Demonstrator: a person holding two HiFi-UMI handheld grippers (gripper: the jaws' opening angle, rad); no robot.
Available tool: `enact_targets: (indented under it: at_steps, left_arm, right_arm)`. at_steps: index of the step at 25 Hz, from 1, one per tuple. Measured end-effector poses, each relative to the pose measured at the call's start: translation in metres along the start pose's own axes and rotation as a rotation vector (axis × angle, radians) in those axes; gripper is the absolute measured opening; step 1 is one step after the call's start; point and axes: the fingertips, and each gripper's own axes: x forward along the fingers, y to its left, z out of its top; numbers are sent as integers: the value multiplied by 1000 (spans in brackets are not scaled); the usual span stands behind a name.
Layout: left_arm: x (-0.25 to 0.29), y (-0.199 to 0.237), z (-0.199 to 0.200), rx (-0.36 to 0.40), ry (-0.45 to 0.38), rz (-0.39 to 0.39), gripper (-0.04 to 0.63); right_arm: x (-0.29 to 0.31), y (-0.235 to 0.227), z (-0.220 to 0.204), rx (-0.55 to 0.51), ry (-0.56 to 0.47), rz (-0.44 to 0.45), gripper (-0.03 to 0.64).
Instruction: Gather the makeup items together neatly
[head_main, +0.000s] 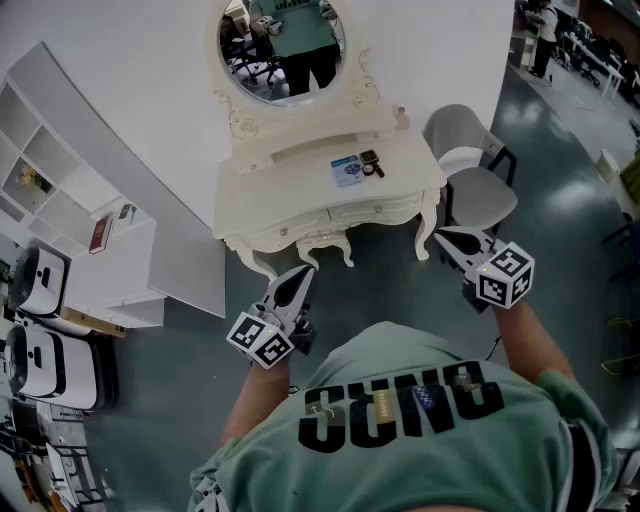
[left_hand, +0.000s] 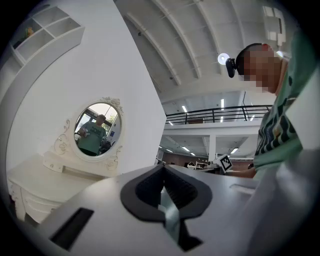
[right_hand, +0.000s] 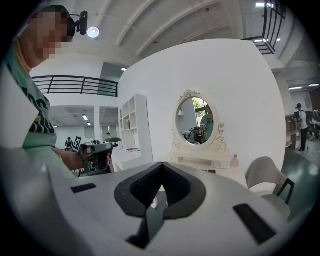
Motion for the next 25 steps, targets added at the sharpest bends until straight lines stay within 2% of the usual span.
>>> enact_targets:
  at_steps: [13, 17, 25]
  left_arm:
    - [4, -3, -6, 3, 3, 1, 9]
    - [13, -5, -8, 11, 1, 10, 9]
    - [56, -21, -23, 17, 10, 14, 9]
  right_arm:
    - [-3, -6, -3, 7, 0, 2, -6]
    - [-6, -19, 0, 49, -16, 0, -6]
    - [-29, -56, -4, 37, -31, 12, -5]
